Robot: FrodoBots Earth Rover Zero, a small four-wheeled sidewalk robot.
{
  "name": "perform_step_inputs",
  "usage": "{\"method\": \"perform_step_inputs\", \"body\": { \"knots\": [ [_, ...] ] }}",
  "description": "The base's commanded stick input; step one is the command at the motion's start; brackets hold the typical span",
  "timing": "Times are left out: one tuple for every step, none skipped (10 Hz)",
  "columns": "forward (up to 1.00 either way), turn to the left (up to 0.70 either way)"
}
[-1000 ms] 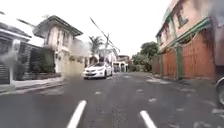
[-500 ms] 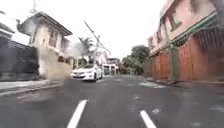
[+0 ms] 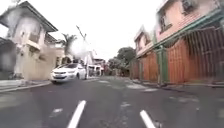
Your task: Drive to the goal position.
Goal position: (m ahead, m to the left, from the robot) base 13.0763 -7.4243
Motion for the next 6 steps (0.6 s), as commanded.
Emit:
{"method": "perform_step_inputs", "body": {
  "knots": [
    [1.00,-0.40],
    [1.00,-0.40],
    [1.00,-0.40],
    [1.00,-0.34],
    [1.00,0.07],
    [1.00,0.05]
  ]
}}
